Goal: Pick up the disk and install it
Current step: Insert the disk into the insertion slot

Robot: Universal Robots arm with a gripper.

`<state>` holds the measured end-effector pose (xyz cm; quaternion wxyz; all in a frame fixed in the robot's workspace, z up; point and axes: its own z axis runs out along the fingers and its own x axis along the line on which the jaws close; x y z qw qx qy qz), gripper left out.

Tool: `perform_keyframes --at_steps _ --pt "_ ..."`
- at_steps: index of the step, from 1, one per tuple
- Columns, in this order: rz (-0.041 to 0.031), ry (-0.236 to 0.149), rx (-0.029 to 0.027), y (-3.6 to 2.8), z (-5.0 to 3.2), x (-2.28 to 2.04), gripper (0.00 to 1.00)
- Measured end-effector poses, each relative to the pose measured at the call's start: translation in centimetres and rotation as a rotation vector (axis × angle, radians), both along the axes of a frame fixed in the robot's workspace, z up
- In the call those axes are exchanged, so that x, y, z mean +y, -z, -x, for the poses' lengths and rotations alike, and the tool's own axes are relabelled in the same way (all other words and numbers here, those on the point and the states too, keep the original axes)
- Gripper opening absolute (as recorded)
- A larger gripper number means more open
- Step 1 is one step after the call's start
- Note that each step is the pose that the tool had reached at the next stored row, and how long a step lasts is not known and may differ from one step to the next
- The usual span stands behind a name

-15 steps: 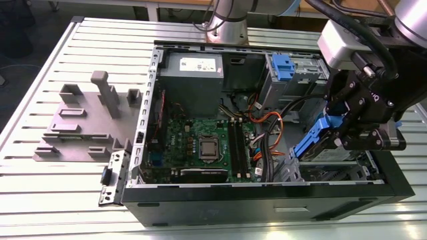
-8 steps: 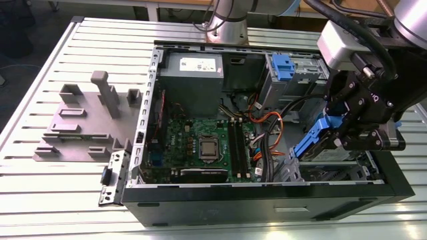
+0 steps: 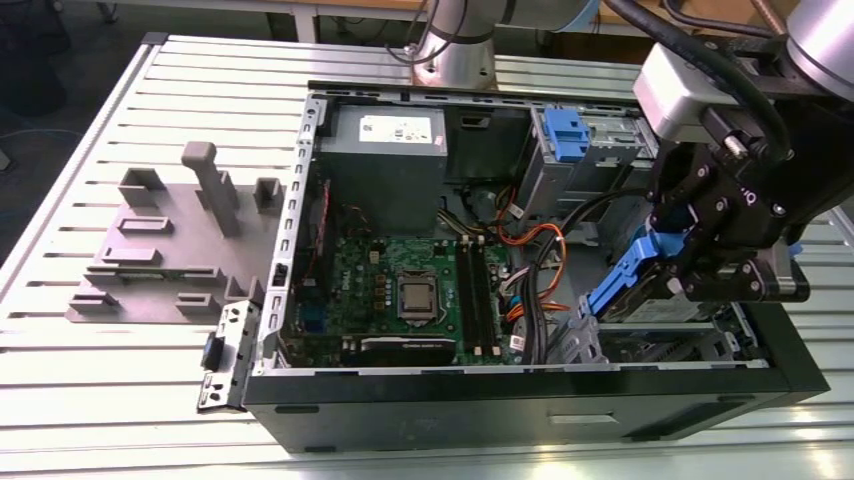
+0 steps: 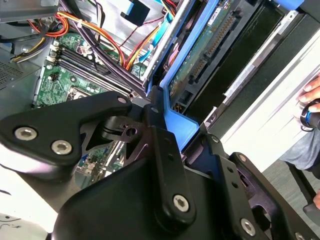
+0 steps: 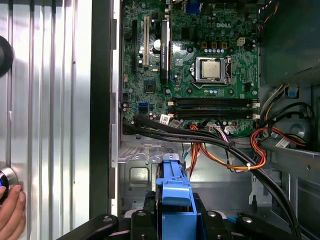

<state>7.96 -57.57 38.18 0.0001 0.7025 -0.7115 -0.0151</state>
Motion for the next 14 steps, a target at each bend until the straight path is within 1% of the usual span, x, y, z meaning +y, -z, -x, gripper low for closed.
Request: perform_keyframes --at_steps 14 --pt "0.0000 0.000 0.0000 0.14 0.00 0.00 0.36"
